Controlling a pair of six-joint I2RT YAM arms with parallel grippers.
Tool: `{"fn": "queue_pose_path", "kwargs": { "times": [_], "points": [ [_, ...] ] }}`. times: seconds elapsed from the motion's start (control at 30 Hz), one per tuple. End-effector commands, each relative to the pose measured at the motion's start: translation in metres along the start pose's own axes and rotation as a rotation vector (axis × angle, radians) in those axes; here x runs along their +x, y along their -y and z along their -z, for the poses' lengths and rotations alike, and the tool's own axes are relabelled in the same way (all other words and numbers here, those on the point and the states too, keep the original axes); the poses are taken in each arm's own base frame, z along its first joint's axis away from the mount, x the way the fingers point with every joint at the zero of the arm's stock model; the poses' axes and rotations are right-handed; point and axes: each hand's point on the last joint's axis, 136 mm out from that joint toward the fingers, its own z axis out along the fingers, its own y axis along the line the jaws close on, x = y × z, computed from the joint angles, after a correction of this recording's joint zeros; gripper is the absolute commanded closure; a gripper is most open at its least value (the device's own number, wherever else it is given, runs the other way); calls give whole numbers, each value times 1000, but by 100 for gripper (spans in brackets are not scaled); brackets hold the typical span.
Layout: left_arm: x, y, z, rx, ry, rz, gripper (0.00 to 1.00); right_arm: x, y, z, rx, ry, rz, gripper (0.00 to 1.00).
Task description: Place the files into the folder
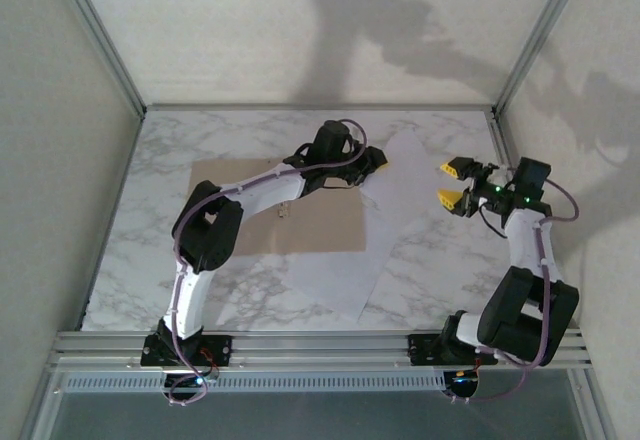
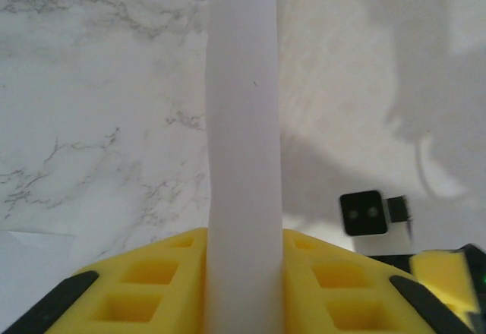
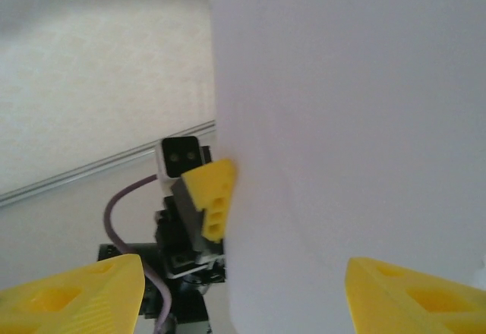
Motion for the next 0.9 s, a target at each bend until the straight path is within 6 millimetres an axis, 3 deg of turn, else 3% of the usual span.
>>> {"fn": "queue_pose_path", "kwargs": {
  "times": [0.0, 0.5, 0.87],
  "points": [
    [-7, 28, 19, 65, 36, -10, 73, 12, -2, -3, -29, -22, 10, 29],
    [-16, 49, 49, 107, 87, 14, 74, 26, 29, -25, -42, 53, -19, 27],
    [-16, 69, 64, 142, 106, 3, 73, 34, 17, -35, -66, 65, 8, 26]
  ]
}}
